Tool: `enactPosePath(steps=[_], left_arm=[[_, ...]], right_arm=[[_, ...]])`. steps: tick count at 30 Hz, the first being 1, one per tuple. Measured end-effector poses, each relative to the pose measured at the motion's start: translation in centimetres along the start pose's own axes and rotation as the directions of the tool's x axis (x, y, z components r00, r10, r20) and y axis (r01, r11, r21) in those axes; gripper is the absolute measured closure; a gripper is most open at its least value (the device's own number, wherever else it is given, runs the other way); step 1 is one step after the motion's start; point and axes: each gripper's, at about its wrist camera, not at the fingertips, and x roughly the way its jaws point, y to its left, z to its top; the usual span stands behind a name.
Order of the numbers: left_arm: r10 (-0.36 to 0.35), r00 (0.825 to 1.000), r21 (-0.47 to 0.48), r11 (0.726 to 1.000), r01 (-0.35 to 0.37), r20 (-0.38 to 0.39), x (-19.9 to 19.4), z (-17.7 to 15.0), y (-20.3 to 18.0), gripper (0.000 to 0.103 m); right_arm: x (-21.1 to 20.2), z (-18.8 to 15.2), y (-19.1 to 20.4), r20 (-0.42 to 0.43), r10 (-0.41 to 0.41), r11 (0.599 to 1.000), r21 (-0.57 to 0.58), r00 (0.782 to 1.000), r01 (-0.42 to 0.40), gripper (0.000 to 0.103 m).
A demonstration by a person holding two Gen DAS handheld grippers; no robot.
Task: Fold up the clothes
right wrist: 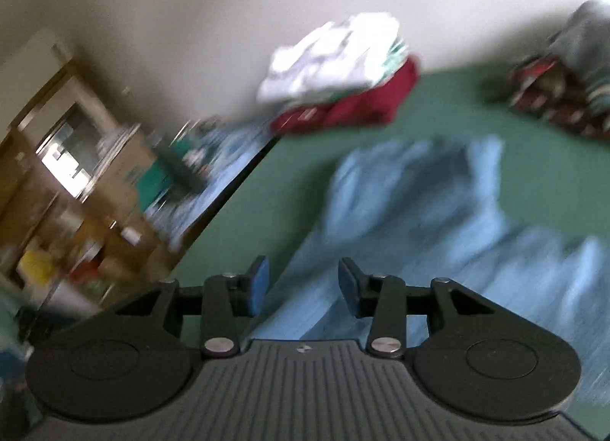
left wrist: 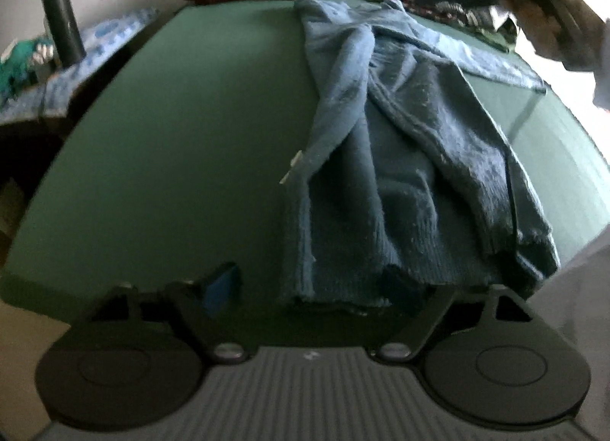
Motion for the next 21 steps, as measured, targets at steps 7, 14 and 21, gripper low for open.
enactPosePath(steps=[7, 14, 21], left_arm=[[-0.053, 0.998, 0.010, 0.999, 0.053, 0.021, -0.6, 0.2, 0.3, 0.084], [-0.019, 0.998, 0.025, 1.000, 0.017, 0.063, -3.0, 0.9, 0.3, 0.101], [-0.119, 0.981, 0.190, 0.978, 0.089, 0.155, -8.4, 2.4, -3.8, 0.101]], right_arm=[[2.0, -3.4, 0.9, -0.101, 0.003, 0.997, 0.072, 0.995, 0.004, 0.059], [1.3, -3.7, 1.4, -0.048, -0.009, 0.989, 0.145, 0.999, 0.016, 0.053], [5.4, -2.6, -2.1, -0.045, -0.071, 0.929, 0.360, 0.996, 0.082, 0.049]])
